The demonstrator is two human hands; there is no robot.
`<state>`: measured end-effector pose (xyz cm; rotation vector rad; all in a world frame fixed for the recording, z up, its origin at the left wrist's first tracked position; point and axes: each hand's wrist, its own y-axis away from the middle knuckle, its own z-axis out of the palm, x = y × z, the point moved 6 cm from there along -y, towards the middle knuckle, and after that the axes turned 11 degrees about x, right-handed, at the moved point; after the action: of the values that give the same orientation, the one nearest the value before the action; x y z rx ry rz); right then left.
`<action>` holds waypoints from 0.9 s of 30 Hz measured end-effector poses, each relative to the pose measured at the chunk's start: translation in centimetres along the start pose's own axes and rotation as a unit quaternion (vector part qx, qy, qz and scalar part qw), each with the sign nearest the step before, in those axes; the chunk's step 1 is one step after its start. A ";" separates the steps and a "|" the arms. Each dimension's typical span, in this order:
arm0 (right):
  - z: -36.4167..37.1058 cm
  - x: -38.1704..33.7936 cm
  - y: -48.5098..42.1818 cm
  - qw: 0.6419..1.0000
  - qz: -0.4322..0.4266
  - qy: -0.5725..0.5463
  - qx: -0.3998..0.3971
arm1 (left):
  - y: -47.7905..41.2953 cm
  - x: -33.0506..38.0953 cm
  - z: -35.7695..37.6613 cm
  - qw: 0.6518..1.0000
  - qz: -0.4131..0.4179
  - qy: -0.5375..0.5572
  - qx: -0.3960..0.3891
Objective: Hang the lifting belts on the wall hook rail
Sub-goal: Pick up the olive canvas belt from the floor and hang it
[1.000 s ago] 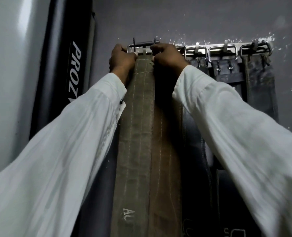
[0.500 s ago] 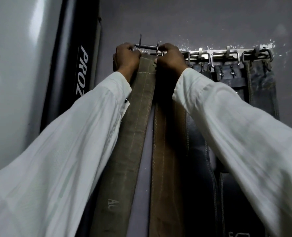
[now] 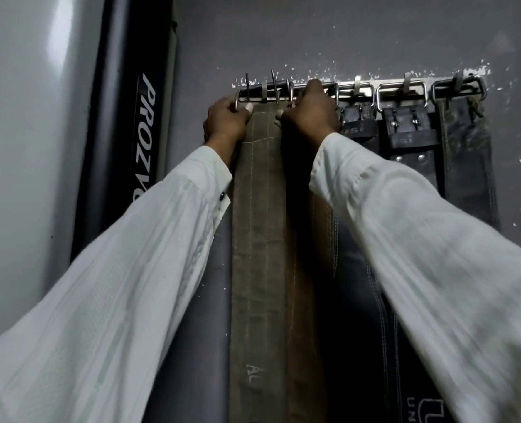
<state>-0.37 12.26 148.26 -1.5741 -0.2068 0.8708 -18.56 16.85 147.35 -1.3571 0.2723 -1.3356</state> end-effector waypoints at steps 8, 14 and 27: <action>-1.9 -0.7 6.9 0.995 -0.099 0.012 0.025 | 6.4 -2.2 -2.0 0.984 -0.095 0.133 -0.066; -2.5 2.0 14.3 0.994 -0.090 -0.060 -0.002 | 13.4 -5.2 -4.4 0.972 -0.151 0.156 -0.085; -2.5 11.1 29.1 0.979 0.094 0.035 -0.176 | 26.9 -12.5 -9.8 0.975 -0.188 0.013 -0.114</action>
<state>-1.02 10.41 117.06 -1.9768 -0.1691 0.9601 -16.48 12.91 116.42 -1.6420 0.1952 -1.6760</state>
